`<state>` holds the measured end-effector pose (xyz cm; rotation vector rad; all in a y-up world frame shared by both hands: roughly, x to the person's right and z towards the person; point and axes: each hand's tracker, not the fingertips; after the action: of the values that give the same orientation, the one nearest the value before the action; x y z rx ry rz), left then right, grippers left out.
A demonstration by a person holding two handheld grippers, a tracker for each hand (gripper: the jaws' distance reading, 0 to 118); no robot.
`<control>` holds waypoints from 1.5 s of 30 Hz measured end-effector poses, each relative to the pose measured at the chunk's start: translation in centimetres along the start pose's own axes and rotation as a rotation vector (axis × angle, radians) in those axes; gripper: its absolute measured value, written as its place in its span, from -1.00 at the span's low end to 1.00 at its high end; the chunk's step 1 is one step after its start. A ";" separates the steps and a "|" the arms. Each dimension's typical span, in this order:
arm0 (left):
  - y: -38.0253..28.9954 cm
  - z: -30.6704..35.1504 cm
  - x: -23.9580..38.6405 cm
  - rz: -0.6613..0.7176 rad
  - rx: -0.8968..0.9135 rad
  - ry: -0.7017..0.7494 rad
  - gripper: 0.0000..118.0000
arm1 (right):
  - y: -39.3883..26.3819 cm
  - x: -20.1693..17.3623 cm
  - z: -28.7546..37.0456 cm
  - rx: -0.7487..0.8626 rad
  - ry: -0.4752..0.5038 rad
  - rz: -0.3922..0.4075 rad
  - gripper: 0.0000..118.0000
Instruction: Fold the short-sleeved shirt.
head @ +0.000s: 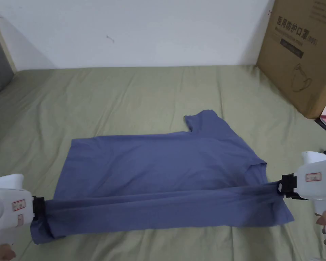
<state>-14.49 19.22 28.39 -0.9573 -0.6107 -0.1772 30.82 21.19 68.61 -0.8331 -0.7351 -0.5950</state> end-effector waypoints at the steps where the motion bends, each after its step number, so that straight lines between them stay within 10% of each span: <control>1: 0.7 -1.0 0.3 -0.016 -0.007 0.003 -0.94 | 0.7 -0.2 -1.4 -0.019 -0.009 0.012 -0.96; 4: 2.2 -3.7 0.8 -0.030 -0.018 0.020 -0.91 | 1.9 -0.5 -4.6 -0.059 -0.054 0.016 -0.96; 6: 2.8 -4.4 0.9 -0.016 -0.045 0.041 -0.22 | 2.1 -0.5 -5.7 -0.072 -0.061 -0.007 -0.87; 8: 2.9 -4.4 0.8 -0.012 -0.066 0.047 0.96 | 2.1 -0.7 -5.6 -0.071 -0.079 -0.013 -0.02; 9: 2.6 -4.0 0.6 -0.012 -0.066 0.034 1.00 | 2.0 -0.7 -5.3 -0.065 -0.093 -0.005 0.33; 13: 1.4 -1.3 -0.1 -0.022 -0.020 0.031 0.80 | 0.6 -0.5 -2.1 -0.005 -0.058 0.030 0.36; 16: -0.6 1.0 -0.9 0.011 0.014 -0.029 -0.89 | -1.4 -0.7 0.5 0.050 -0.029 0.059 -0.59; 17: -1.3 1.2 -1.0 0.013 0.006 -0.032 -1.00 | -2.1 -0.8 0.9 0.054 -0.033 0.061 -0.97; 25: -5.4 0.6 -2.4 0.106 0.028 -0.041 -1.00 | -6.6 -0.4 1.3 0.029 -0.004 0.019 -1.00; 31: -4.6 -2.7 -2.2 0.140 -0.022 -0.026 0.80 | -7.8 -0.6 1.5 0.010 -0.001 0.009 -1.00; 33: -4.8 -4.1 -2.0 0.128 -0.067 -0.021 0.61 | -8.0 -0.6 1.4 0.003 0.003 -0.003 -1.00; 35: -5.4 -5.5 -1.7 0.095 -0.119 0.031 -0.14 | -8.4 -0.7 1.4 -0.004 -0.001 -0.011 -1.00; 39: -5.6 -4.0 -0.5 -0.002 -0.040 0.077 -0.88 | -8.7 -0.9 1.5 -0.010 0.015 -0.029 -0.98; 40: -5.3 -3.9 -0.1 0.007 -0.049 0.037 -0.88 | -8.5 -0.9 1.4 -0.014 0.019 -0.035 -0.88; 43: -5.0 -4.2 0.1 -0.018 -0.066 0.061 -0.88 | -7.4 -1.2 0.1 -0.036 -0.018 -0.018 0.24; 45: -4.8 -4.1 -0.2 -0.018 -0.075 0.051 -0.88 | -6.5 -1.2 -1.0 -0.040 -0.024 0.004 0.37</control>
<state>-14.93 13.12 29.93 -1.0171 -0.5694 -0.2412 25.73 17.09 70.09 -0.8802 -0.7454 -0.5982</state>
